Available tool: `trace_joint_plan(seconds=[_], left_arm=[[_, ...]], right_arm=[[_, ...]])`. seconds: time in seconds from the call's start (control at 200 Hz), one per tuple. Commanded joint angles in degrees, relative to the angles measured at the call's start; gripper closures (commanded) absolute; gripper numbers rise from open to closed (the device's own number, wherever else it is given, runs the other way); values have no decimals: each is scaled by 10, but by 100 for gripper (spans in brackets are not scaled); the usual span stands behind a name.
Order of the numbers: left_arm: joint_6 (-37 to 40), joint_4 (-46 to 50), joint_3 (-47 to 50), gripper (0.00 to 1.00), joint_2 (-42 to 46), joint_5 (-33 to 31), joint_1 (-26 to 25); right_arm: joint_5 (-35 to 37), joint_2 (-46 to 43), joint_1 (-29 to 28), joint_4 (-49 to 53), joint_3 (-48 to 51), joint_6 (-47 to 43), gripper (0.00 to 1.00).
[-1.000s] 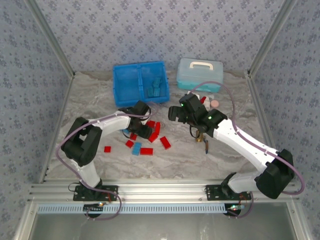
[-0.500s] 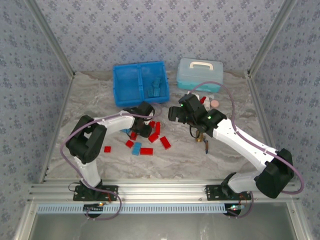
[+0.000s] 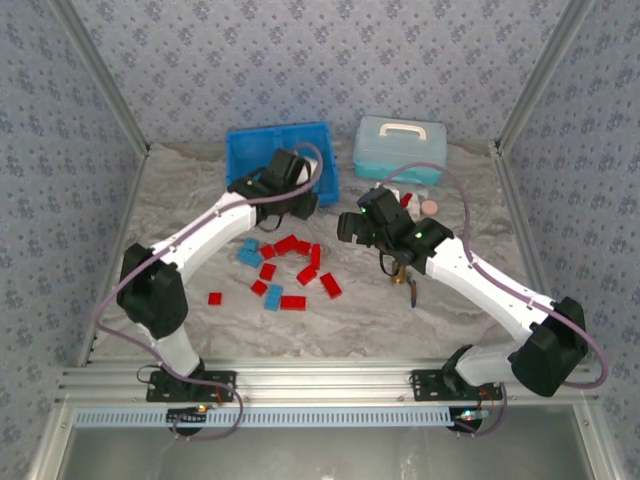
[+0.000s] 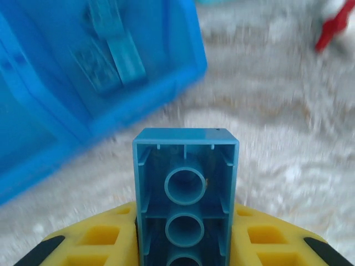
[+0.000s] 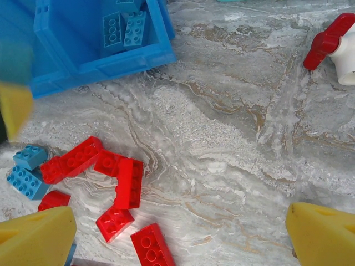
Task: Sort the legos into containers by color
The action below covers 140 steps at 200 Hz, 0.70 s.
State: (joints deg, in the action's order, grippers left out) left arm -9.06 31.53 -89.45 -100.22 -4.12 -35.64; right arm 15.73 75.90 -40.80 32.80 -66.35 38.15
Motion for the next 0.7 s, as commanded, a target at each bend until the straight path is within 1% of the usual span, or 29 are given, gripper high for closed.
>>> trace_joint_plan(seconds=[0.0, 0.075, 0.145, 0.35, 0.435, 0.54, 0.62, 0.695], left_arm=[[-18, 17, -90, 68, -73, -22, 24], [-19, 26, -153, 68, -129, -23, 37], [-23, 47, -235, 69, -187, -28, 46], [-38, 131, -479, 71, -363, -81, 68], [-49, 158, -565, 71, -423, -87, 73], [-50, 157, -614, 71, -464, -86, 76], [-52, 141, -617, 69, -477, -99, 75], [-52, 138, -620, 67, -485, -123, 75]], right_arm=[[19, -6, 0, 14, -8, 11, 0], [20, -8, 2, 13, -7, 11, 0], [21, -12, 3, 28, -4, 10, 0], [22, -22, 6, 31, 4, 10, 0], [24, -25, 8, 33, 6, 10, 0], [23, -25, 10, 33, 7, 10, 0], [22, -25, 10, 32, 8, 10, 0], [20, -24, 10, 30, 9, 11, 0]])
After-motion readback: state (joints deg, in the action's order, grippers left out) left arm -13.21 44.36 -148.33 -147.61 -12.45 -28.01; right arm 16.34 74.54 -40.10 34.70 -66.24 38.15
